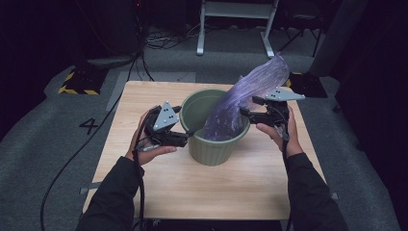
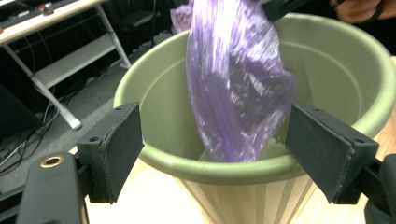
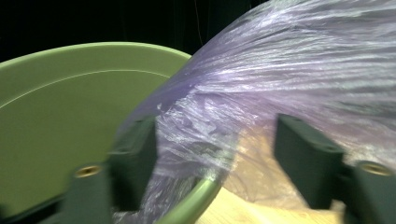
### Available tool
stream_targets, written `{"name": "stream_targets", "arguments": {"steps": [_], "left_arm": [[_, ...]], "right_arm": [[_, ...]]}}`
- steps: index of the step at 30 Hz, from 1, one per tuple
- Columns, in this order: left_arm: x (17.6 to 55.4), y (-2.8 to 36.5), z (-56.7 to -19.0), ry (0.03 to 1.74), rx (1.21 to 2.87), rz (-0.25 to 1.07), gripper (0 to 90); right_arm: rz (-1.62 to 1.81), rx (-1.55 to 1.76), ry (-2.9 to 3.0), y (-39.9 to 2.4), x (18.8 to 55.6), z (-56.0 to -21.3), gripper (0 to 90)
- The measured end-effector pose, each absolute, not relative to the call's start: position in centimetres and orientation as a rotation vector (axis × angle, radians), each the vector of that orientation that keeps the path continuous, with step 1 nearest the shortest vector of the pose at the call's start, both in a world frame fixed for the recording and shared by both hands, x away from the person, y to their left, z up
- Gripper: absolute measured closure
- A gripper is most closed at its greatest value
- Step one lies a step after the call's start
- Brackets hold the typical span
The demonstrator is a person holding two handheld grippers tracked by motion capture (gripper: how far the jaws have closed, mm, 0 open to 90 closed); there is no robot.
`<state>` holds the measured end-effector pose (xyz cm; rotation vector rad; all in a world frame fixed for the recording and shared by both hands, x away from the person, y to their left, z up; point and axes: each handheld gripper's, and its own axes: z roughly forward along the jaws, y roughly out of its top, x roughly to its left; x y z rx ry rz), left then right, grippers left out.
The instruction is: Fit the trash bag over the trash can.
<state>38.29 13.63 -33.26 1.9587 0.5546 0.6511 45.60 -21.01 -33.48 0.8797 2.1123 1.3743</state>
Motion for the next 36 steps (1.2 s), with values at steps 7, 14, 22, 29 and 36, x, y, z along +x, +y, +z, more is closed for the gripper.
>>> {"name": "stream_targets", "arguments": {"steps": [7,14,22,29,36], "left_arm": [[38.6,13.6,-33.0,0.590,1.939,0.679,20.2],[39.6,11.8,-32.2,0.583,1.908,0.622,21.4],[39.8,9.0,-31.9,0.521,1.944,0.616,21.4],[40.5,7.6,-32.4,0.515,2.002,0.621,33.6],[40.8,7.2,-32.7,0.484,2.049,0.665,63.7]], "right_arm": [[1.330,0.860,2.051,-20.4,45.8,-33.9,79.4],[1.354,0.732,2.047,-19.4,44.8,-33.7,90.0],[1.359,0.525,2.115,-18.2,42.7,-33.0,90.0],[1.360,0.409,2.139,-17.4,41.2,-33.0,89.4],[1.367,0.353,2.142,-17.3,40.4,-32.8,87.8]]}}
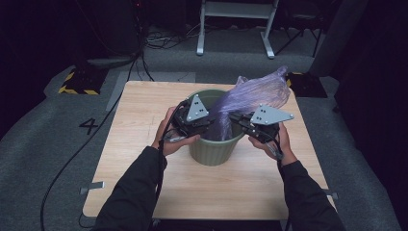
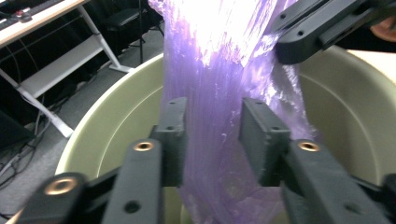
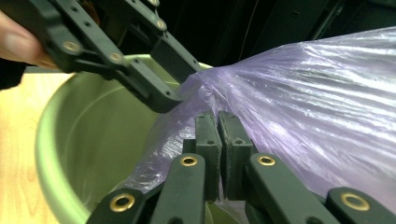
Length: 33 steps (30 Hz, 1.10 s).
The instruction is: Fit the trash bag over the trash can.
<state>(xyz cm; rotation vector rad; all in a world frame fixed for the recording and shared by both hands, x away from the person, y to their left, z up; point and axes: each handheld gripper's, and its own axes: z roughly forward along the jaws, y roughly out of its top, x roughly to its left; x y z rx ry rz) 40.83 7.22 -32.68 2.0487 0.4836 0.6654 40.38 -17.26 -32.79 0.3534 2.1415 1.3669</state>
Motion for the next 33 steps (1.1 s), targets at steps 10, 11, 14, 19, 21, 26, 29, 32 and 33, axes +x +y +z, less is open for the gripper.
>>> {"name": "stream_targets", "arguments": {"steps": [10,11,14,19,21,26,29,32,33], "left_arm": [[40.4,8.1,-32.9,0.434,2.047,0.716,90.0],[40.3,8.3,-33.0,0.433,2.047,0.722,90.0],[40.0,8.9,-33.2,0.432,2.048,0.732,90.0],[39.4,10.0,-33.6,0.422,2.044,0.786,90.0],[39.1,10.4,-33.7,0.411,2.038,0.793,90.0],[38.7,10.8,-34.0,0.390,2.035,0.816,90.0],[38.6,10.7,-34.3,0.382,2.048,0.826,90.0],[38.5,10.5,-34.5,0.375,2.050,0.816,90.0],[38.5,10.4,-34.5,0.370,2.053,0.815,90.0]], "right_arm": [[1.384,0.343,2.135,-17.3,39.7,-32.8,79.8],[1.377,0.344,2.130,-17.4,39.6,-32.8,77.4],[1.365,0.349,2.114,-17.6,39.4,-32.7,69.0],[1.399,0.426,2.078,-18.3,39.2,-32.4,49.3],[1.427,0.475,2.049,-18.7,39.2,-32.3,42.4],[1.461,0.626,1.986,-19.5,40.0,-32.0,29.2],[1.507,0.697,1.979,-20.0,40.8,-31.8,24.8],[1.552,0.732,1.990,-20.0,41.5,-31.7,21.3],[1.564,0.739,1.999,-19.7,41.7,-31.7,20.7]]}}
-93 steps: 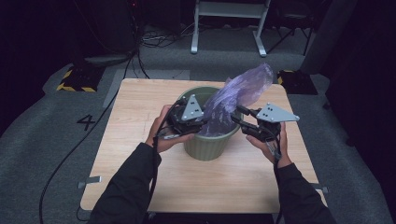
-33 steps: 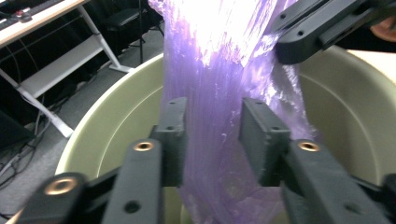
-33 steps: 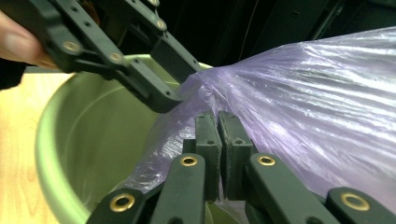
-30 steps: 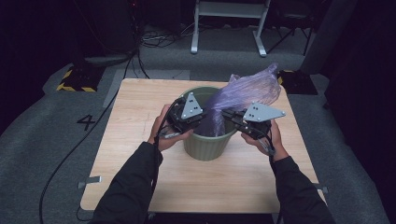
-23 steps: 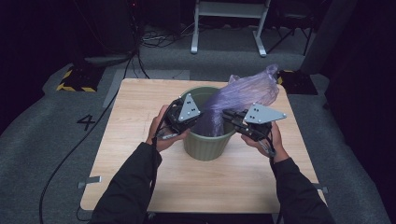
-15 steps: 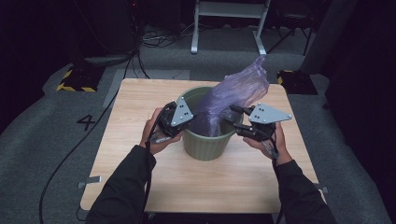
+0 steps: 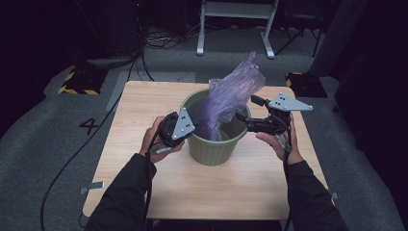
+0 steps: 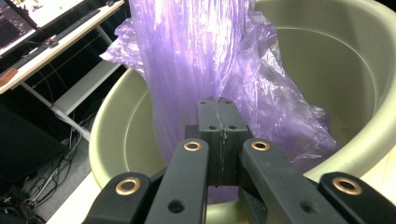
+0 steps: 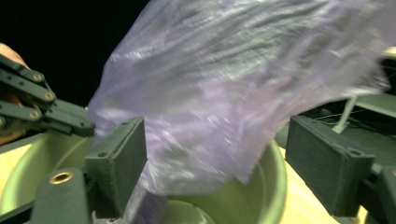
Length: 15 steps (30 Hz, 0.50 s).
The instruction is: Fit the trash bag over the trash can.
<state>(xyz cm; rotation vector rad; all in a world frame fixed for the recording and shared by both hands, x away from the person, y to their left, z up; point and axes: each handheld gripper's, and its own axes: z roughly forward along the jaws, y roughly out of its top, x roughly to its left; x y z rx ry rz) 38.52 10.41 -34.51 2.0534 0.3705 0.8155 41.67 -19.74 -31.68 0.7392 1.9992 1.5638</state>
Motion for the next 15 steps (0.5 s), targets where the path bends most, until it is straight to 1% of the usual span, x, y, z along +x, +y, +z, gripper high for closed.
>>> {"name": "stream_targets", "arguments": {"steps": [4,5,7,8,10,11,13,14,15], "left_arm": [[38.3,10.2,-34.7,0.358,2.064,0.812,90.0],[38.3,10.1,-34.7,0.351,2.067,0.812,90.0],[38.2,10.1,-34.8,0.353,2.069,0.811,90.0],[38.2,10.1,-34.8,0.353,2.069,0.811,90.0],[38.2,10.2,-34.9,0.354,2.071,0.811,89.9],[38.2,10.3,-35.0,0.361,2.064,0.809,89.9],[38.2,10.6,-35.1,0.389,2.039,0.806,88.5],[38.2,10.6,-35.1,0.389,2.039,0.806,82.2],[38.3,10.9,-35.0,0.414,2.021,0.808,82.2]], "right_arm": [[1.611,0.722,2.026,-18.7,41.9,-31.6,19.9],[1.611,0.710,2.024,-18.4,41.9,-31.5,23.7],[1.601,0.685,2.020,-18.1,41.8,-31.5,35.0],[1.601,0.685,2.020,-18.1,41.8,-31.5,35.0],[1.592,0.656,2.018,-17.9,41.6,-31.5,54.7],[1.582,0.636,2.013,-17.8,41.5,-31.4,69.7],[1.579,0.615,2.011,-17.8,41.3,-31.4,78.9],[1.579,0.615,2.011,-17.8,41.3,-31.4,78.9],[1.564,0.593,2.009,-17.7,41.1,-31.3,82.9]]}}
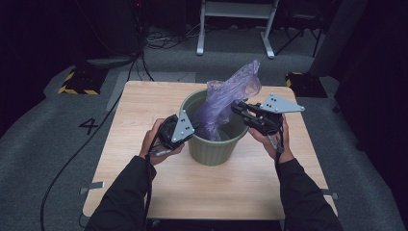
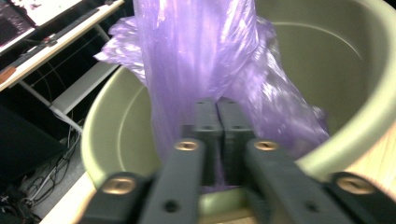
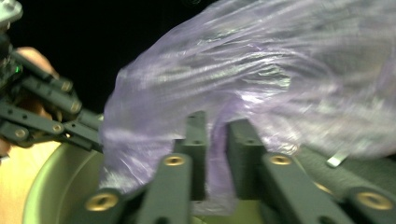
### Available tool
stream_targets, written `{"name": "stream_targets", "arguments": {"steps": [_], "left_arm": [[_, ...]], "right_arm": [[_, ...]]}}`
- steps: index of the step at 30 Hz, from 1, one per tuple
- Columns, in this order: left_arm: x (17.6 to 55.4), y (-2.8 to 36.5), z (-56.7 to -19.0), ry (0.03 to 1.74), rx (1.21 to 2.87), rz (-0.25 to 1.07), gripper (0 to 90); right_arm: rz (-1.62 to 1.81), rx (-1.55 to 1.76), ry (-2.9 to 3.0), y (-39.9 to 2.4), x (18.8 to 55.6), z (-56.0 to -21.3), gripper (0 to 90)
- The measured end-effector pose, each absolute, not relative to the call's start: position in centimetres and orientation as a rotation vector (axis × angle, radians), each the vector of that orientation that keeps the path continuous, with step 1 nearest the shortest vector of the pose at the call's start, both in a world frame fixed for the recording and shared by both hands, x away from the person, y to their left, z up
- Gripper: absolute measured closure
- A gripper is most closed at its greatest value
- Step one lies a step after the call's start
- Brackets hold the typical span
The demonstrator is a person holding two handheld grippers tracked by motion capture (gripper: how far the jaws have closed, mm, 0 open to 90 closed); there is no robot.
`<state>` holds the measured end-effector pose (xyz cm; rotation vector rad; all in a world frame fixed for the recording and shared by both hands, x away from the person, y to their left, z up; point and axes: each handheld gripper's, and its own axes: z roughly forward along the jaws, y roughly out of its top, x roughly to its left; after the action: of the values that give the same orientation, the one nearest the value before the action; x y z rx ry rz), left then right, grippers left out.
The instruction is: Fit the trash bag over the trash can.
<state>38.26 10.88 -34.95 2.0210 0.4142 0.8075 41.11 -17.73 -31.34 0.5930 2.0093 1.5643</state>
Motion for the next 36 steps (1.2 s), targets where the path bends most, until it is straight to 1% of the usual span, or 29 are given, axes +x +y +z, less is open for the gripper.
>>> {"name": "stream_targets", "arguments": {"steps": [1,2,4,7,10,13,14,15,17,19,21,23,24,25,26,27,29,30,31,33,36], "left_arm": [[38.2,11.0,-34.9,0.426,2.006,0.800,69.7],[38.2,11.1,-34.7,0.435,1.995,0.785,54.5],[38.0,11.0,-34.3,0.446,1.968,0.757,38.8],[37.7,10.7,-33.5,0.433,1.950,0.719,27.4],[37.6,10.3,-32.4,0.420,1.913,0.684,24.0],[37.9,9.8,-31.5,0.423,1.891,0.646,23.3],[38.1,9.6,-31.4,0.437,1.897,0.645,23.6],[38.1,9.6,-31.4,0.437,1.897,0.645,27.0],[38.5,9.1,-31.2,0.458,1.925,0.675,41.2],[38.7,8.9,-31.4,0.431,1.963,0.672,61.2],[38.6,9.1,-31.6,0.430,1.962,0.706,77.6],[38.6,9.5,-31.7,0.431,1.947,0.714,85.7],[38.6,9.5,-31.7,0.431,1.947,0.714,88.5],[38.5,10.0,-31.8,0.432,1.938,0.716,88.5],[38.3,10.4,-31.8,0.428,1.936,0.712,89.3],[38.3,10.4,-31.8,0.428,1.936,0.712,89.5],[37.8,11.1,-31.9,0.406,1.935,0.714,89.5],[37.8,11.1,-31.9,0.406,1.935,0.714,89.5],[37.6,11.5,-32.0,0.409,1.929,0.711,89.5],[37.5,11.8,-32.3,0.409,1.925,0.704,89.5],[37.3,12.0,-32.7,0.407,1.923,0.686,89.5]], "right_arm": [[1.537,0.565,2.013,-17.6,40.9,-31.3,86.3],[1.518,0.534,2.017,-17.5,40.6,-31.2,88.0],[1.495,0.510,2.019,-17.3,40.4,-31.2,88.7],[1.465,0.439,2.025,-16.9,39.9,-30.9,89.8],[1.454,0.400,2.032,-16.7,39.6,-30.8,90.0],[1.433,0.354,2.043,-16.4,39.2,-30.6,90.0],[1.432,0.340,2.045,-16.4,39.1,-30.6,90.0],[1.432,0.340,2.045,-16.4,39.1,-30.6,90.0],[1.453,0.307,2.055,-16.2,38.8,-30.6,89.1],[1.445,0.296,2.064,-16.1,38.6,-30.7,86.4],[1.432,0.290,2.065,-16.1,38.4,-30.9,83.0],[1.427,0.294,2.064,-16.3,38.3,-31.0,80.8],[1.427,0.294,2.064,-16.3,38.3,-31.0,80.8],[1.429,0.299,2.061,-16.4,38.2,-31.1,78.6],[1.437,0.334,2.043,-16.9,38.2,-31.2,68.4],[1.437,0.334,2.043,-16.9,38.2,-31.2,68.4],[1.462,0.364,2.039,-17.6,38.2,-31.2,59.3],[1.462,0.364,2.039,-17.6,38.2,-31.2,59.3],[1.499,0.401,2.024,-18.2,38.3,-31.0,49.1],[1.542,0.441,1.999,-18.7,38.5,-30.9,40.6],[1.569,0.494,1.973,-19.2,38.7,-30.6,32.0]]}}
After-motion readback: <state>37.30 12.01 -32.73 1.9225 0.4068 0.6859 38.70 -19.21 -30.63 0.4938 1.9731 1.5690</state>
